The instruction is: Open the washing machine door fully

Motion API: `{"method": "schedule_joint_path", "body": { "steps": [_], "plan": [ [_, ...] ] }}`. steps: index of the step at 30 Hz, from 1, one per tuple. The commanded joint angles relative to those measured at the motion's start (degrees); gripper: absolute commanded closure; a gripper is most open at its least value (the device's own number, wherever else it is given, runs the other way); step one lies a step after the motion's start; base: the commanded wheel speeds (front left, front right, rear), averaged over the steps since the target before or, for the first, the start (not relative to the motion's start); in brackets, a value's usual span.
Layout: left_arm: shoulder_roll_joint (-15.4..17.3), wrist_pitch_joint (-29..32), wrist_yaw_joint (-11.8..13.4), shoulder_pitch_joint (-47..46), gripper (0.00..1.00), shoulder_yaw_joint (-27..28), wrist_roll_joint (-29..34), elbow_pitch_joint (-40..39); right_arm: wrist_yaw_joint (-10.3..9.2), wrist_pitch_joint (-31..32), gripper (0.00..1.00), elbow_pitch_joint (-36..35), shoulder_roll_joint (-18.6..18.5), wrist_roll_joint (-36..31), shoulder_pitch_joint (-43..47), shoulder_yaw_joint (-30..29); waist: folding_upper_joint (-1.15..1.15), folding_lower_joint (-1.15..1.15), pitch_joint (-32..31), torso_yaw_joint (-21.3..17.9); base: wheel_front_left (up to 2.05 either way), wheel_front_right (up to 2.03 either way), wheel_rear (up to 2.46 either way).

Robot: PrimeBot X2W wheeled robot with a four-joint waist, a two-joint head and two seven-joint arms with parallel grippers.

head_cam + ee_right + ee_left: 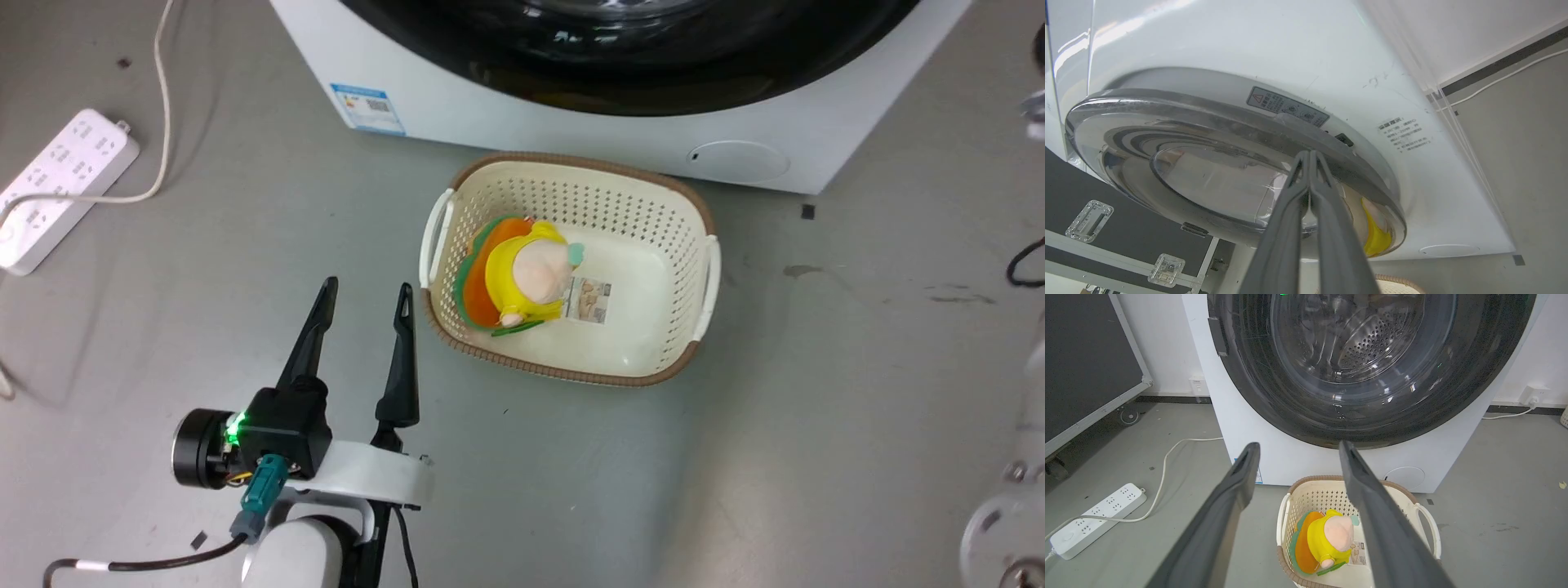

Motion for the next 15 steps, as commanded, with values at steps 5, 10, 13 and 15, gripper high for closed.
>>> {"method": "schedule_joint_path", "body": {
  "steps": [5,10,13,15],
  "plan": [
    [0.1,-1.2,0.9,-1.6,0.00,-1.3,-1.1,-0.8,-0.03,3.8,1.00,5.2,-1.6,0.1,-7.7,-4.7,0.00,-0.01,2.0,1.7,0.00,0.00,0.00],
    [0.1,-1.8,1.4,-2.3,0.00,-2.2,-1.6,-1.1,-0.03,6.8,1.00,10.0,-3.0,-1.3,-13.5,-9.2,0.00,-0.01,3.7,2.7,0.00,0.00,0.00],
    [0.1,-2.1,1.7,-2.6,0.00,-2.8,-1.8,-1.2,-0.03,9.2,1.00,13.1,-3.6,-2.5,-16.7,-11.8,0.00,-0.01,4.7,3.1,0.00,0.00,0.00],
    [0.1,-2.4,1.8,-2.9,0.00,-3.1,-2.0,-1.3,-0.03,10.8,1.00,14.8,-3.9,-3.1,-18.8,-13.5,0.00,-0.01,5.4,3.4,0.00,0.00,0.00]
  ]
}}
